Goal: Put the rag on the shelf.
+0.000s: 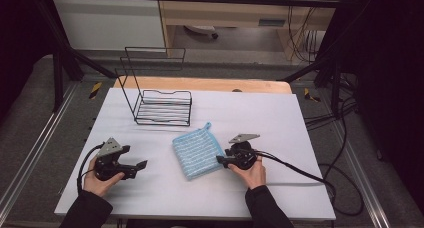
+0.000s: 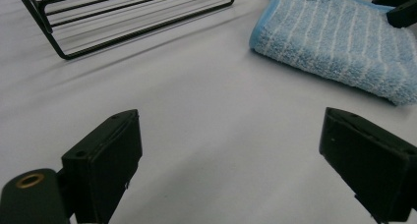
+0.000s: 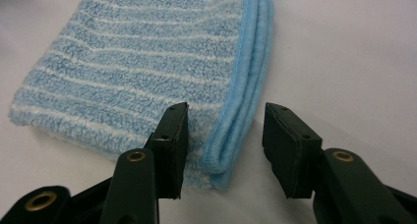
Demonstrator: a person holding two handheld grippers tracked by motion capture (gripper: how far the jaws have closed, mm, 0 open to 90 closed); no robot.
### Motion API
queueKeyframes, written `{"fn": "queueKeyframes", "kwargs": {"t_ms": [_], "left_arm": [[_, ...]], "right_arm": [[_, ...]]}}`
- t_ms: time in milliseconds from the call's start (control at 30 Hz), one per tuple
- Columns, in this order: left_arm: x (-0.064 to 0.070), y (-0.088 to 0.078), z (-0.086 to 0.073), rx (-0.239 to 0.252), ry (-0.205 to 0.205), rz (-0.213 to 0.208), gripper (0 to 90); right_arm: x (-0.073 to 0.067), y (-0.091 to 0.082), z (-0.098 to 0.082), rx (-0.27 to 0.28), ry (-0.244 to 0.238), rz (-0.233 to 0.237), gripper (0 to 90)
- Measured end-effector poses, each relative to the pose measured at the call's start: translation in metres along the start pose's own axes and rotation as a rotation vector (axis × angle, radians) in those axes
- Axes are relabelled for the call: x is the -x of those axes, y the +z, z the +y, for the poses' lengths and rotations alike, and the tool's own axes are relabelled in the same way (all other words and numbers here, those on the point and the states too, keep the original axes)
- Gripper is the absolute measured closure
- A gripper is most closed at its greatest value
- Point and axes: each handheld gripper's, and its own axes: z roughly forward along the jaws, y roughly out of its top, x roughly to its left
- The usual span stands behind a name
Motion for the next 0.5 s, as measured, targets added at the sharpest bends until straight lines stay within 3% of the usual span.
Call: {"fn": "queueKeyframes", "kwargs": {"t_ms": [133,267,400,500], "left_arm": [[0.0001,-0.0006,0.0001,0.005,-0.003,0.001,9.0],[0.0,-0.0003,0.0001,-0.001,-0.001,0.0,9.0],[0.0001,-0.0002,0.0002,0.002,-0.002,0.0,9.0],[-0.0004,-0.0005,0.0001,0.006,-0.007,0.0,9.0]], "right_arm": [[-0.0012,0.003,-0.0032,-0.011,0.013,0.017,58.6],[-0.0031,0.0035,-0.0046,-0.017,0.049,0.022,64.7],[-0.0071,0.0002,-0.0047,-0.018,0.104,0.033,78.9],[-0.0086,-0.0026,-0.0042,-0.016,0.128,0.04,80.7]]}}
